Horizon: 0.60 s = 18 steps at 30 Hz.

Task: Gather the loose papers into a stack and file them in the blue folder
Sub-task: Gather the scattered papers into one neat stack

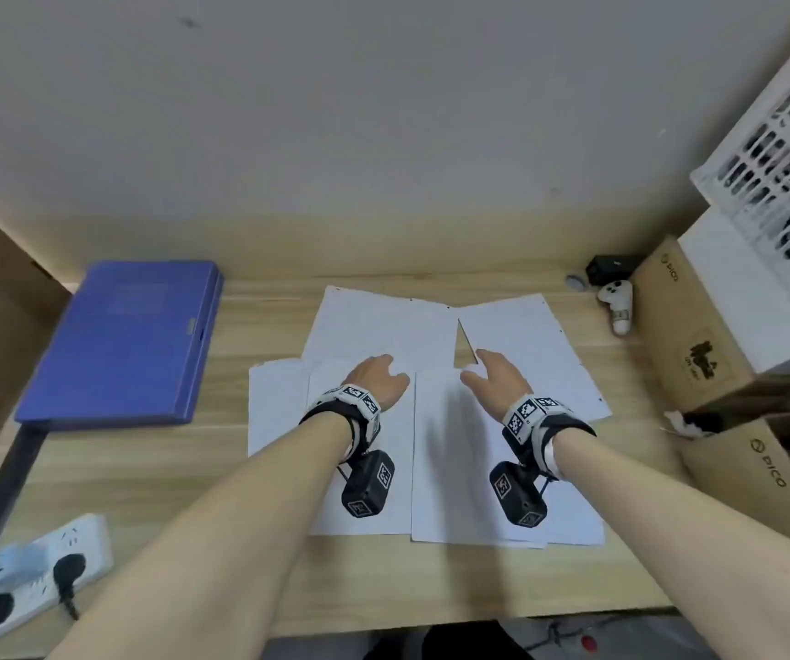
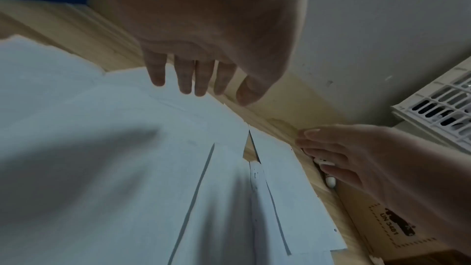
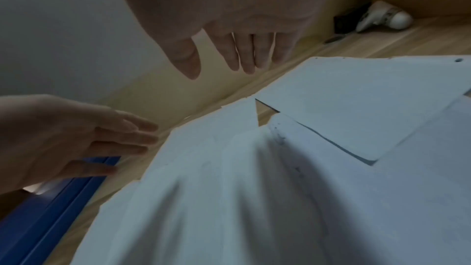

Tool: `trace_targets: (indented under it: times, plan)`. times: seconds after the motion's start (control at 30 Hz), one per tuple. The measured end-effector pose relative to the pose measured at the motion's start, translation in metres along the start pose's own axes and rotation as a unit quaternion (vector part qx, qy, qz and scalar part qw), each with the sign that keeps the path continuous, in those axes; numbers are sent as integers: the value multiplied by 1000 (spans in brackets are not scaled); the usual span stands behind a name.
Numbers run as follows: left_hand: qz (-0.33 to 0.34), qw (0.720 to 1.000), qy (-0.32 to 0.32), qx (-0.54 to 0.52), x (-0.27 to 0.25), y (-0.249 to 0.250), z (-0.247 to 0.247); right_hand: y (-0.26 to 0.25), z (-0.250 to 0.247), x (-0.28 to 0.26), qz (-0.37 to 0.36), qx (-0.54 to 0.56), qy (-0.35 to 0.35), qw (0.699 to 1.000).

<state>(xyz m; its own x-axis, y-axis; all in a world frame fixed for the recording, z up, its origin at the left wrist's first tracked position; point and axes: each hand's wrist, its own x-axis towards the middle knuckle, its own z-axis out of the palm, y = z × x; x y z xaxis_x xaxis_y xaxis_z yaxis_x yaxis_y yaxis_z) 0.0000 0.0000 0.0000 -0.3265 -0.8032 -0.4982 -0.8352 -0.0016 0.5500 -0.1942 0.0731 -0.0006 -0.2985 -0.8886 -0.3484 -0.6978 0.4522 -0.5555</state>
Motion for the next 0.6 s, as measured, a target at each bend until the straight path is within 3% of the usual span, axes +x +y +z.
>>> trace_targets:
  times: [0.23, 0.47, 0.6]
  plan:
    - [-52, 997, -47, 15, 41, 3, 23, 51, -12, 16, 89, -26, -20, 995]
    - [-85, 995, -40, 39, 79, 13, 49, 98, -15, 54, 118, -20, -36, 992]
    - [-147, 985, -22, 90, 91, 19, 59, 108, -11, 78, 101, -38, -21, 994]
